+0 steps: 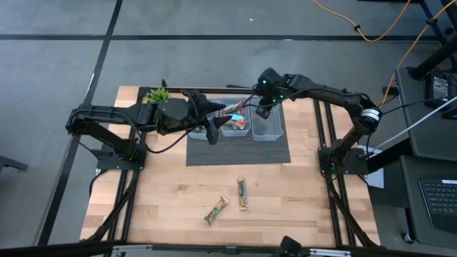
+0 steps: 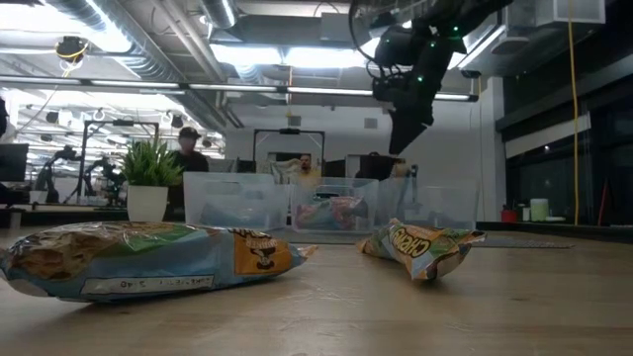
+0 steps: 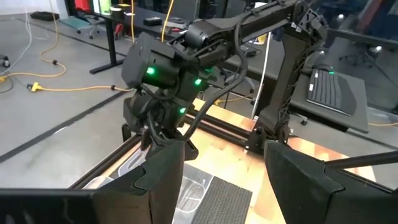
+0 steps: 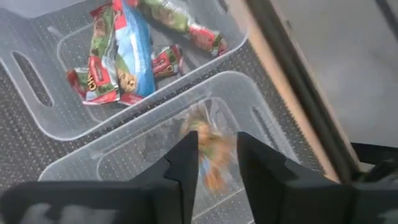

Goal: Pick and place Granola Bars by type
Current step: Put the yellow granola bar into the right transparent bin

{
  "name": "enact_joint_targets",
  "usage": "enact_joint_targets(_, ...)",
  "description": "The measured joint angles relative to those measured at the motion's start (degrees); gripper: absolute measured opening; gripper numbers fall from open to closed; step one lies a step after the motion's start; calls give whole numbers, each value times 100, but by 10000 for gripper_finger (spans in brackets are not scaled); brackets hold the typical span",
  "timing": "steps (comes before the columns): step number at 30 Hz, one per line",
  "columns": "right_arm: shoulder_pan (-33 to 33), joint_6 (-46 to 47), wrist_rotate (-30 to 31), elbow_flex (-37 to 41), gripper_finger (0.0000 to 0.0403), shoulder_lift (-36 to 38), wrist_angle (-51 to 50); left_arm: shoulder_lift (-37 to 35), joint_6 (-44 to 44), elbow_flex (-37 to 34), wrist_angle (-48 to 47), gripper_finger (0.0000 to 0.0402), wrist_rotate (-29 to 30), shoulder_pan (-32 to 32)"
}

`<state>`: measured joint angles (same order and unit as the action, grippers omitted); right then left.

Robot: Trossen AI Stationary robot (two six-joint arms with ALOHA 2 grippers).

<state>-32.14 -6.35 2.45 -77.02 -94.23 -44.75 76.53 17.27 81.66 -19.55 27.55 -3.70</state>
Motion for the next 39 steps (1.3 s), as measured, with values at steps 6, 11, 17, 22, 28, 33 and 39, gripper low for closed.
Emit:
enact_joint_targets(6, 0, 44, 47, -268, 179, 180, -82, 0, -5, -1, 0, 214, 0, 0)
enact_joint_targets(11, 21, 309, -67, -645, 218, 460, -814, -1, -141, -1, -2, 214, 8, 0)
enact_joint_targets(17, 471, 627, -1181, -694, 226, 1218, -1649, -261, -352, -6, -193, 214, 166, 0)
enact_joint_targets(22, 1434, 629, -1949, -581, 219, 1968, -1790, -596, -332, -6, -429, 214, 112, -4)
enact_joint_targets(28, 2861, 1334, -1163, 79, 197, 2903, -600, -1075, -598, -6, -713, 214, 415, -322)
enact_joint_targets(33, 3839, 1663, 37, 1015, 187, 3514, 1017, -1473, -519, -178, -1220, 214, 995, -674)
enact_joint_targets(39, 4522, 1494, 587, 2373, 186, 3565, 3241, -2199, 64, -1002, -1333, 214, 1684, -1046)
